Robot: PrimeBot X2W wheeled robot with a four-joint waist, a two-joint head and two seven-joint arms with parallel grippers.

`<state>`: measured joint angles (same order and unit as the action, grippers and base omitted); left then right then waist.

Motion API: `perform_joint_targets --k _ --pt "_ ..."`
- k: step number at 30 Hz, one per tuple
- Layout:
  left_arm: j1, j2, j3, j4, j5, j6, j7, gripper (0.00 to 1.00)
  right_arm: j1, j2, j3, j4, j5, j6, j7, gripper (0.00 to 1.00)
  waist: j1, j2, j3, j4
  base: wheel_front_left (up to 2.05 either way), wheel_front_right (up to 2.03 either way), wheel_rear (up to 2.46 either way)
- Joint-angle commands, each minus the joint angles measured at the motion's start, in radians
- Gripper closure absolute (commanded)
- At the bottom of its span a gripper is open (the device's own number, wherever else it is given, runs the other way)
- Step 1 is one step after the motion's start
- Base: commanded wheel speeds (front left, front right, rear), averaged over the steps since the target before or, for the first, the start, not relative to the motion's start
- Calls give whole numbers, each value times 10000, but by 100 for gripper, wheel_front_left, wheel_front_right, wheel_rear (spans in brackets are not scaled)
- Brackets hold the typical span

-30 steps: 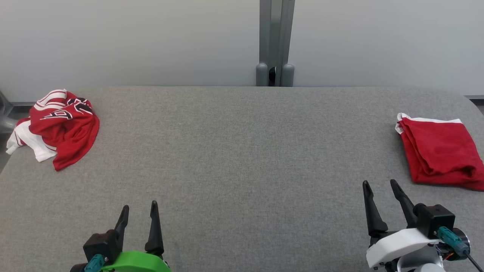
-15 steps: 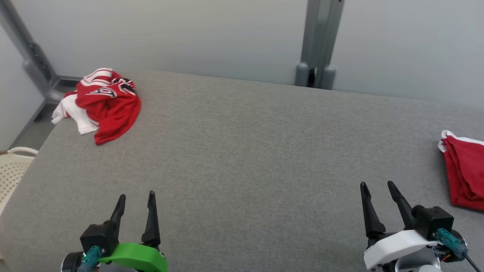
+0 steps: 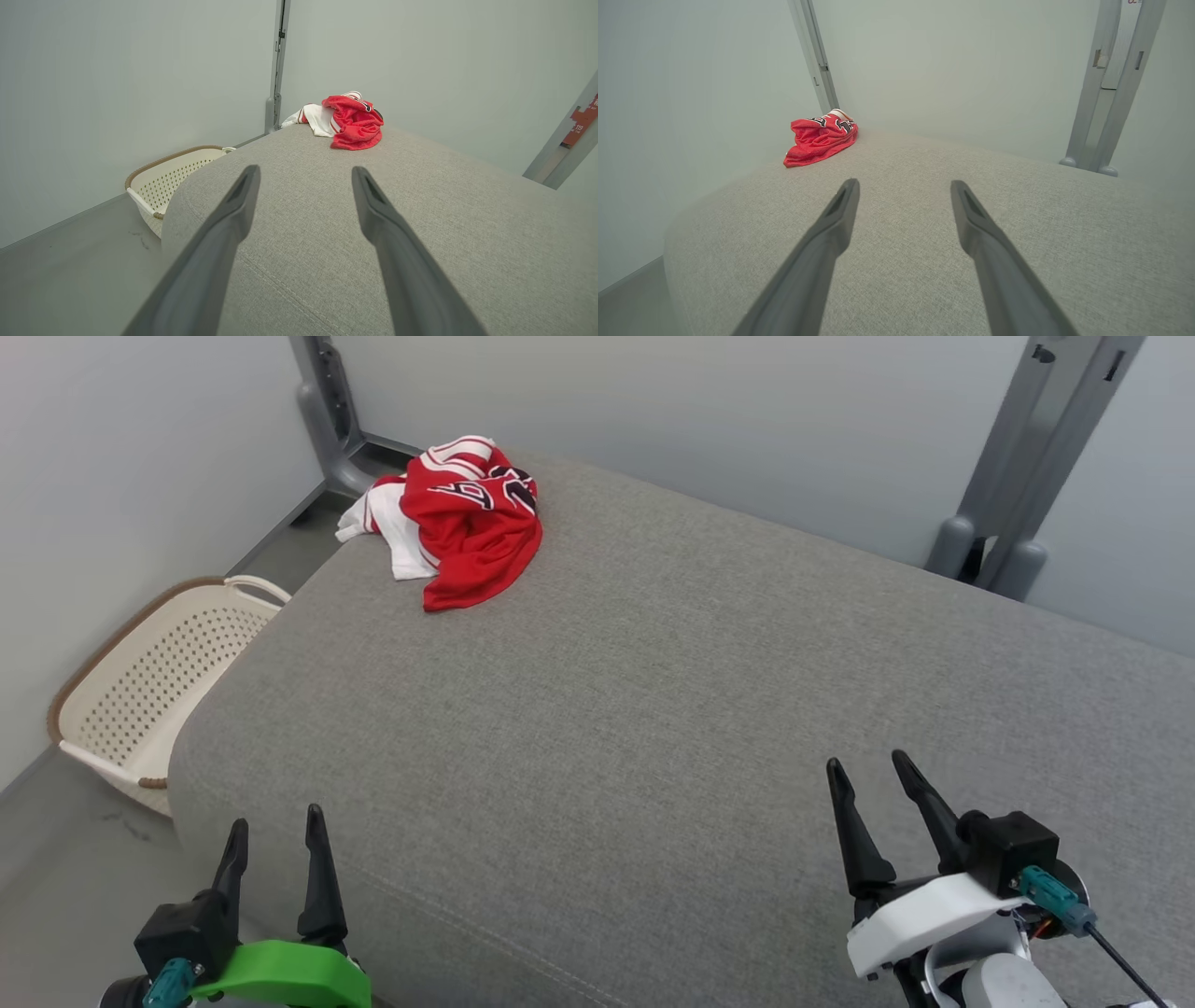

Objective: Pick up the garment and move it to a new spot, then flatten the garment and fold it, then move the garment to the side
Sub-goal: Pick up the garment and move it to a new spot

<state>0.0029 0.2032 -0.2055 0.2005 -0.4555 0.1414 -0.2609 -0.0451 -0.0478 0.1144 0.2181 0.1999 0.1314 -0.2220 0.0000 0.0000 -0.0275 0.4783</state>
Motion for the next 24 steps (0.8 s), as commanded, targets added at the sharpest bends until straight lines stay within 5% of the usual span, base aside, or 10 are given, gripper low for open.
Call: perform_joint_targets --k 1,12,16,24 --pt "135 -33 34 -67 -37 66 -31 0 -127 -49 28 50 -10 -14 -63 0 0 0 267 360 0 0 0" --pt "126 -47 152 29 -6 -82 -41 0 -256 -51 -36 21 -131 -14 -91 0 0 0 271 377 0 0 0" --pt "-288 480 888 -245 -400 -144 -40 0 -658 -54 -116 -715 -469 -14 316 0 0 0 905 -361 0 0 0" --pt "-3124 2673 1990 -820 -316 -496 775 0 -1419 -52 -537 -2461 -1570 -14 1458 0 0 0 2634 -1642 0 0 0"
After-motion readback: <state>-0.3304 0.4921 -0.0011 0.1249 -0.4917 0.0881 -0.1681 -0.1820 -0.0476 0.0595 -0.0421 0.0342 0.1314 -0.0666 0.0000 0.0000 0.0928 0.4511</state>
